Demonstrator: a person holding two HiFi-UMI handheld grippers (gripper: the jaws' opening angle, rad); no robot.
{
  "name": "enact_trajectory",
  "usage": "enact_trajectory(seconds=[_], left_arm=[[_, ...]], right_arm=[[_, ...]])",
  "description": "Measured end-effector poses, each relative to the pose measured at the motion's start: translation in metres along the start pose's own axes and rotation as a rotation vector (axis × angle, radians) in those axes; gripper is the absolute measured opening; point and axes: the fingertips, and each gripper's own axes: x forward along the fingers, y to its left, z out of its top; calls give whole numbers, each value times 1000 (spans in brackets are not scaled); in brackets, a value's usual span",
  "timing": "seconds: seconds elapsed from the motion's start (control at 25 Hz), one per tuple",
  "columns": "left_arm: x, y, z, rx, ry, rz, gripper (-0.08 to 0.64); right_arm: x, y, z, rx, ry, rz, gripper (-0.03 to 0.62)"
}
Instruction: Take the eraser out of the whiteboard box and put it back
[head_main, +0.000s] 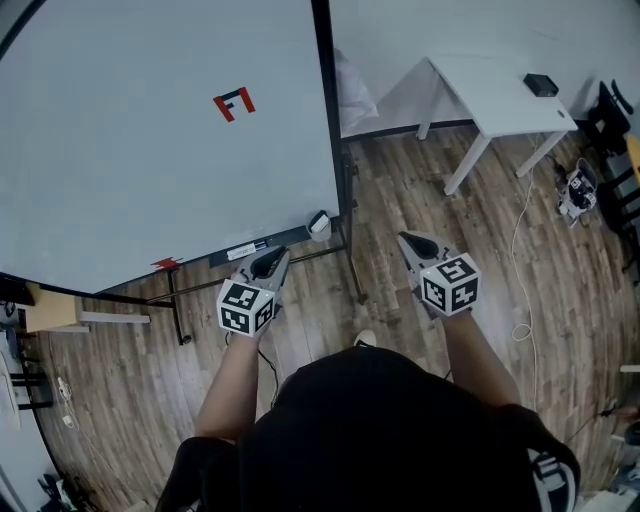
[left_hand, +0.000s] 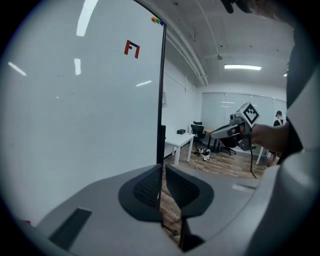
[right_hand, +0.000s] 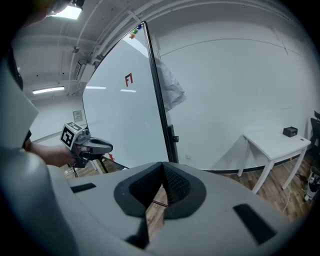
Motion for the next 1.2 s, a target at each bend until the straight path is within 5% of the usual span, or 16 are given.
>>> enact_trajectory(seconds=[0.32,0.88,1.2], left_arm=[[7,-2,3,-18,-2,48,23],[17,-17,5,-24,14,21,26],[30,-14,-5,-38,37,1,101]], right_arm=[[12,-12,9,-43,-2,67,-6],[-2,-14,2,-55,15,88,-5],[3,-17,-12,-44,48,86,-6]])
